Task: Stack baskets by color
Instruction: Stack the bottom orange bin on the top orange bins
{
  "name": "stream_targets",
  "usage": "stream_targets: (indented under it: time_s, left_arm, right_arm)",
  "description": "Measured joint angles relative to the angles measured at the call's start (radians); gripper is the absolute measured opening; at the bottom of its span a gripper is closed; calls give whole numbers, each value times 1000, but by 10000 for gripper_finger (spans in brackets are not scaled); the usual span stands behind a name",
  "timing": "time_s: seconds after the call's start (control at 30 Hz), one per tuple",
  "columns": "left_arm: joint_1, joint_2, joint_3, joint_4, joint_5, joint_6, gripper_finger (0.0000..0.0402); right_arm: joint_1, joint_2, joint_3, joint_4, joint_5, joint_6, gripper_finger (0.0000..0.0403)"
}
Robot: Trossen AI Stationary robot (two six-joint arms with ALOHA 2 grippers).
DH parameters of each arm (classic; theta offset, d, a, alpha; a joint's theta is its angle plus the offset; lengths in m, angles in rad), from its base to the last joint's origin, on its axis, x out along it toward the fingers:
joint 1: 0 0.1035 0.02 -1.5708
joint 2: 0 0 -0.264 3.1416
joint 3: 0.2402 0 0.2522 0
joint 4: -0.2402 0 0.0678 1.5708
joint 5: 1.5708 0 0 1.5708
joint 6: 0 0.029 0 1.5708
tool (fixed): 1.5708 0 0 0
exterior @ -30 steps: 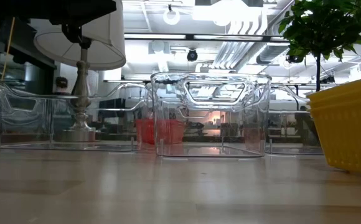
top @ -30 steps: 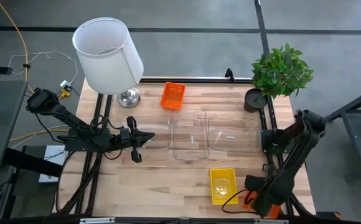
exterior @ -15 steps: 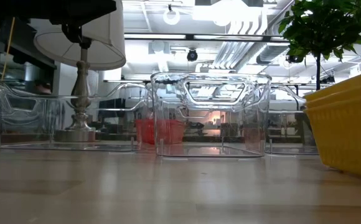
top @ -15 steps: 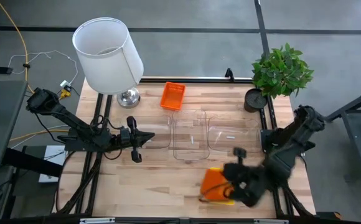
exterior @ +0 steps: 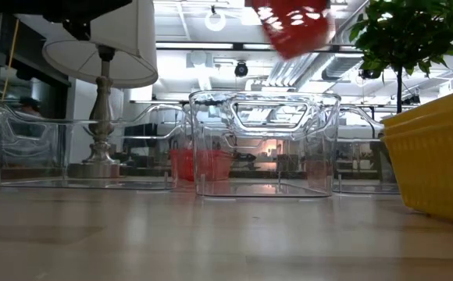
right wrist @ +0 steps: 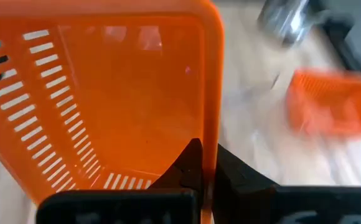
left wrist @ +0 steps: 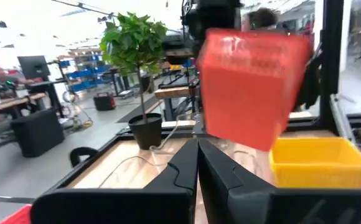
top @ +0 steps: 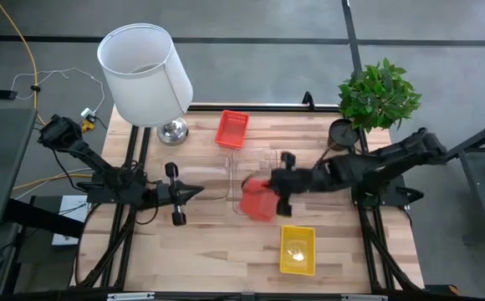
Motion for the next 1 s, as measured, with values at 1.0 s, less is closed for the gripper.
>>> stream_targets:
  time_s: [1.0]
  left_arm:
    - [-26,-33,0,-122,36,-36,0]
  right_arm:
    - [-531,412,340,142,-25,468,0]
